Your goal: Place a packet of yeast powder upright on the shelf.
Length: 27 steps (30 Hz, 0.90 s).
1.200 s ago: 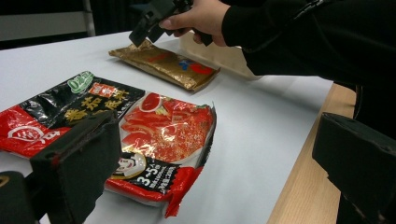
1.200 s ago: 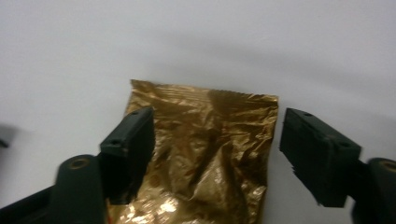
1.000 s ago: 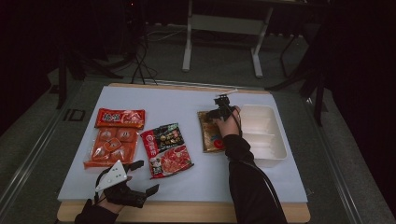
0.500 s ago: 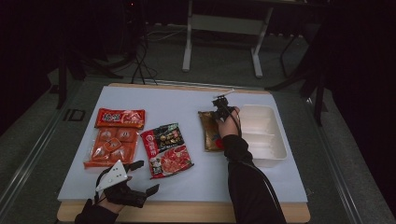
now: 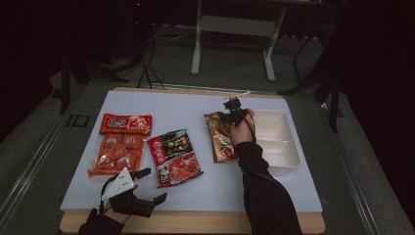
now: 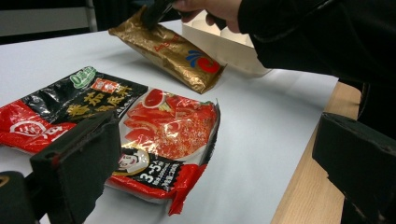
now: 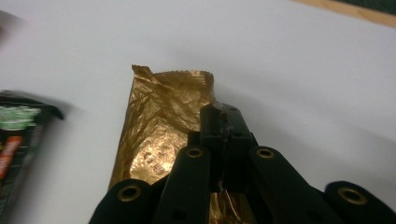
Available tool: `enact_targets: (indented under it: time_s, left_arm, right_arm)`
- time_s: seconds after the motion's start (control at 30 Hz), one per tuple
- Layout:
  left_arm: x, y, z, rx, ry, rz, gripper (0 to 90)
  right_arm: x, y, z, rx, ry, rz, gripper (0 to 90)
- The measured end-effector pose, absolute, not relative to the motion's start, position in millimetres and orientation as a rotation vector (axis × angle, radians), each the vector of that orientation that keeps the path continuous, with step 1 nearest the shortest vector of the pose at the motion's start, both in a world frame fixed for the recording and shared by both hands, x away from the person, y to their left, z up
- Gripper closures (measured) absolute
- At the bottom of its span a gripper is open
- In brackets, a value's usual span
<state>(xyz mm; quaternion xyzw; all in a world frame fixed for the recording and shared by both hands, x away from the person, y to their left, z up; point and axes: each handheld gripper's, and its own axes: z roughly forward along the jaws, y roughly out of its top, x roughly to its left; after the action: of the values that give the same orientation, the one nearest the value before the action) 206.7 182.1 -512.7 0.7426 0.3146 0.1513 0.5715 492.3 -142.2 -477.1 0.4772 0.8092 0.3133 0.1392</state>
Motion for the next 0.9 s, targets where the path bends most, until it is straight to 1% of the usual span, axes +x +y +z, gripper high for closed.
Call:
enact_targets:
  time_s: [0.17, 0.4, 0.9]
  left_arm:
    - [207.0, 182.0, -512.9, 1.745, 0.739, 0.359, 2.0]
    - [207.7, 182.2, -513.3, 1.745, 0.744, 0.361, 2.0]
    - [207.9, 181.6, -514.0, 1.755, 0.748, 0.370, 2.0]
  right_arm:
    - [483.9, -140.1, -466.9, 1.329, 2.344, 0.940, 89.9]
    - [462.7, -140.1, -449.0, 1.238, 2.358, 1.038, 90.0]
    - [408.9, -142.2, -407.4, 0.999, 2.390, 1.285, 90.0]
